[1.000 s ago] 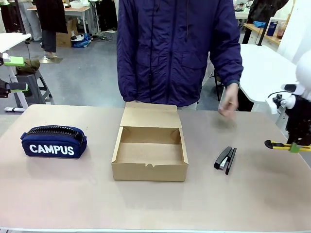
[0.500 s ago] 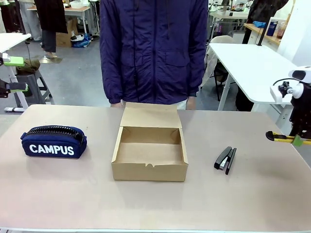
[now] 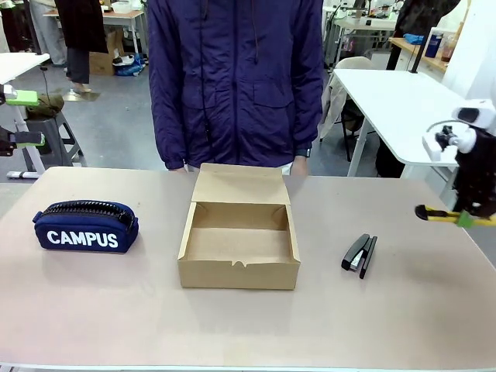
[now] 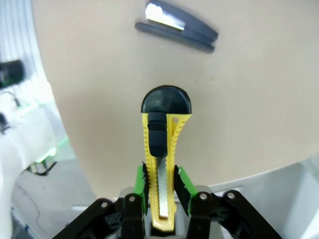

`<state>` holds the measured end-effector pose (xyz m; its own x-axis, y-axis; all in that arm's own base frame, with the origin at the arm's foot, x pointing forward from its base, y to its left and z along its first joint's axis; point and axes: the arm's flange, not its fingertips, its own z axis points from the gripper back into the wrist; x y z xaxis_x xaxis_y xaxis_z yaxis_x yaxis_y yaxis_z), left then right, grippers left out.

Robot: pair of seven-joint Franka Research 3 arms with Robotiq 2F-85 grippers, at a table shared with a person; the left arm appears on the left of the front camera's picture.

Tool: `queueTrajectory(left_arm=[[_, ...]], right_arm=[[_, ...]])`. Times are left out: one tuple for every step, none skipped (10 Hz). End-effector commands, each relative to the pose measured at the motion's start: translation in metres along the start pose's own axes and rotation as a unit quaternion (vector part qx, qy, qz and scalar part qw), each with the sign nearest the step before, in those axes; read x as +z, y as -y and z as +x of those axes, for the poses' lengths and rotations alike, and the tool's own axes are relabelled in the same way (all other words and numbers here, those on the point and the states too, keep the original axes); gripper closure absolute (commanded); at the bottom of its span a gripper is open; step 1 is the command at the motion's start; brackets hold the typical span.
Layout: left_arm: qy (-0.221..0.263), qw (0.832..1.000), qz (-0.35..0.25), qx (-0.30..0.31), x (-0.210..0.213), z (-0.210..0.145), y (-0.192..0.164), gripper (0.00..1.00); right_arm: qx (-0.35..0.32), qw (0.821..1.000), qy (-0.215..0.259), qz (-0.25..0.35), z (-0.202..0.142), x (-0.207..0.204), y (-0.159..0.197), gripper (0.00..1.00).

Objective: Pack the item into the box.
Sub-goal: Pick up the item indicated by the person and place it inside the Mailer Box.

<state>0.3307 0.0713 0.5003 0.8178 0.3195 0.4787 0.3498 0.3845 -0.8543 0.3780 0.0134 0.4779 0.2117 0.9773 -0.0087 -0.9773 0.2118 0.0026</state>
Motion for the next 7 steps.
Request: queueTrajectory(left_arm=[[0.007, 1.000, -0.011, -0.008, -0.003, 0.000, 0.000, 0.00], [0.007, 1.000, -0.011, -0.008, -0.003, 0.000, 0.000, 0.00], [0.007, 1.000, -0.011, -0.008, -0.003, 0.000, 0.000, 0.00], [0.007, 1.000, -0.011, -0.008, -0.003, 0.000, 0.000, 0.00], [0.007, 1.000, -0.011, -0.008, -0.003, 0.000, 0.000, 0.00], [0.007, 1.000, -0.011, -0.008, -0.003, 0.000, 0.000, 0.00], [0.007, 1.000, -0.011, -0.008, -0.003, 0.000, 0.000, 0.00]], right_arm=[[0.024, 0.999, -0.005, -0.047, 0.061, 0.033, -0.014, 0.70], [0.053, 0.998, -0.002, -0.045, 0.094, 0.047, -0.021, 0.70], [0.085, 0.996, 0.002, -0.034, 0.134, 0.056, -0.028, 0.70], [0.105, 0.994, -0.003, -0.030, 0.170, 0.060, -0.033, 0.70], [0.118, 0.993, -0.008, -0.025, 0.204, 0.059, -0.037, 0.70], [0.139, 0.990, -0.014, -0.021, 0.239, 0.053, -0.039, 0.70], [0.163, 0.986, -0.016, -0.034, 0.277, 0.042, -0.041, 0.70]])
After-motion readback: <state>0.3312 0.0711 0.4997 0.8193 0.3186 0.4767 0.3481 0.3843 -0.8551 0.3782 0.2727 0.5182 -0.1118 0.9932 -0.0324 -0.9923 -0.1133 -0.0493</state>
